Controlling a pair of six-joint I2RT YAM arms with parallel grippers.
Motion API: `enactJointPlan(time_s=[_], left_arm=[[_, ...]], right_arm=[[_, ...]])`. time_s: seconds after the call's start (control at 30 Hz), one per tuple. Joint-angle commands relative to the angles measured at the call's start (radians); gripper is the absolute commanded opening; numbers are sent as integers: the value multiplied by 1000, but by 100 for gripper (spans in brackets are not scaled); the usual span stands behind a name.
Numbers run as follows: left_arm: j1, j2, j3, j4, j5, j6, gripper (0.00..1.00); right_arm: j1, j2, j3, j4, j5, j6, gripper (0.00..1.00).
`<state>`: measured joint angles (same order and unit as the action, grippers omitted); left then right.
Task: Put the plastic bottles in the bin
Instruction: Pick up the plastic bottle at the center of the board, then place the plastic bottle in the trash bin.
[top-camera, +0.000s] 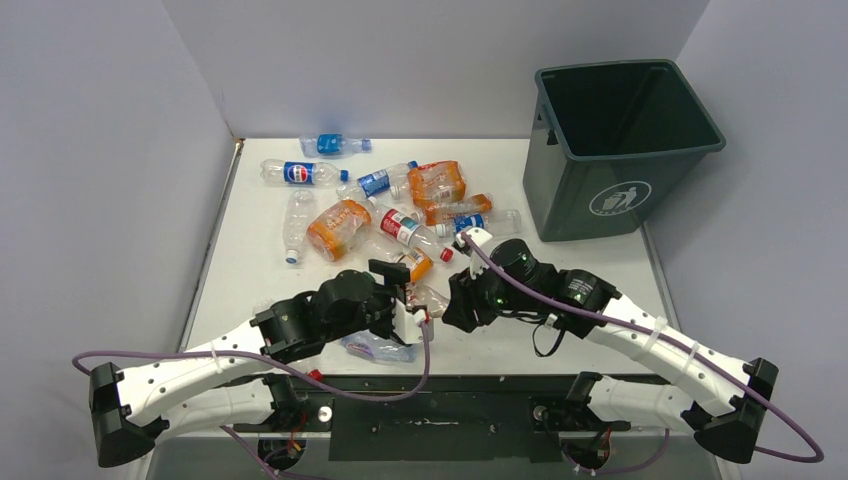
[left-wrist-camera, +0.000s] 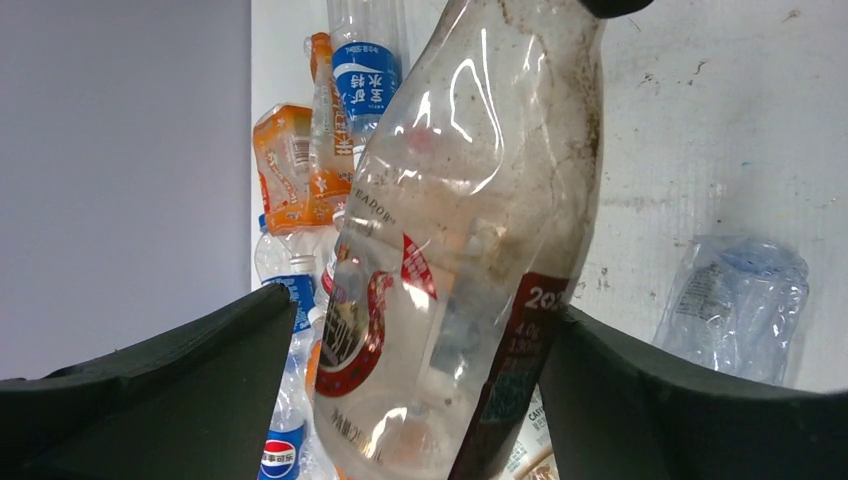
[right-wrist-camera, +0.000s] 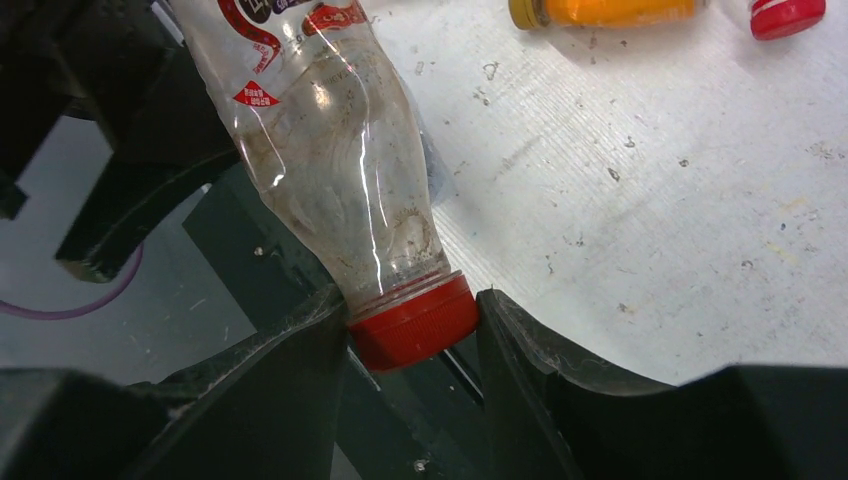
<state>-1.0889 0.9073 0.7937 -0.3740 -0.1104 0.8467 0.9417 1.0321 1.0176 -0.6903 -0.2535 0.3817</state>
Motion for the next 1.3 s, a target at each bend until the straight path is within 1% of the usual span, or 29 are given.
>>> enactJointPlan(time_s=[0.0,0.07,0.1,0.13,0.2,0.27,0.3,0.37,0.4,0.43,0.47,0.53,0.57,0.63,0.67,0.73,0.8,0.83,0.9,0.97,1.13,1.27], left_arm=[[-5,-3,-11,107,-9,26,83],[-9,-6,-20,120,-20,27,78],[-11,-7,-23,127,-30,30,74],[-13,-8,-26,135,-41,31,69],[-17,-15,-37,151,-54,29,54],[-20,-29,-47,168,-58,24,43],[-21,-36,-51,176,-58,18,38],[-23,-46,-54,190,-57,-6,33],[-23,-50,-54,196,-56,-22,31],[-23,-52,-54,201,-56,-40,29],[-23,-55,-54,204,-54,-63,27],[-24,-61,-48,211,-44,-132,22],[-24,-64,-42,221,-33,-200,19],[-25,-67,-28,251,5,-412,5],[-25,-71,-28,272,33,-523,0],[-26,-88,-57,347,62,-729,0],[-25,-117,-112,482,78,-915,0],[-26,-133,-144,547,88,-984,0],[-26,-158,-216,684,86,-1115,0],[-25,-166,-261,774,94,-1175,0],[-26,-128,-284,851,110,-1224,0],[-26,-119,-314,962,126,-1267,0]], right_arm=[[0,-3,59,61,-62,22,5],[0,5,66,69,-71,26,5],[0,8,68,70,-72,26,5],[0,12,71,70,-72,26,5],[0,14,74,72,-72,29,5],[-1,12,80,71,-66,32,5],[0,8,85,73,-62,32,10],[-1,-7,92,84,-54,34,49],[0,-18,96,94,-46,36,66],[0,-32,100,111,-34,34,81],[-1,-47,105,127,-17,32,86],[0,-85,104,177,39,28,90],[-1,-112,98,222,74,28,91],[0,-184,52,342,124,33,93],[0,-220,5,417,151,39,94],[0,-302,-84,578,183,49,98],[0,-375,-162,734,206,65,100],[0,-399,-183,784,219,71,100],[0,-397,-184,809,234,69,100],[0,-365,-160,796,239,74,96],[0,-302,-178,903,199,156,93],[-1,-263,-200,970,208,210,93]])
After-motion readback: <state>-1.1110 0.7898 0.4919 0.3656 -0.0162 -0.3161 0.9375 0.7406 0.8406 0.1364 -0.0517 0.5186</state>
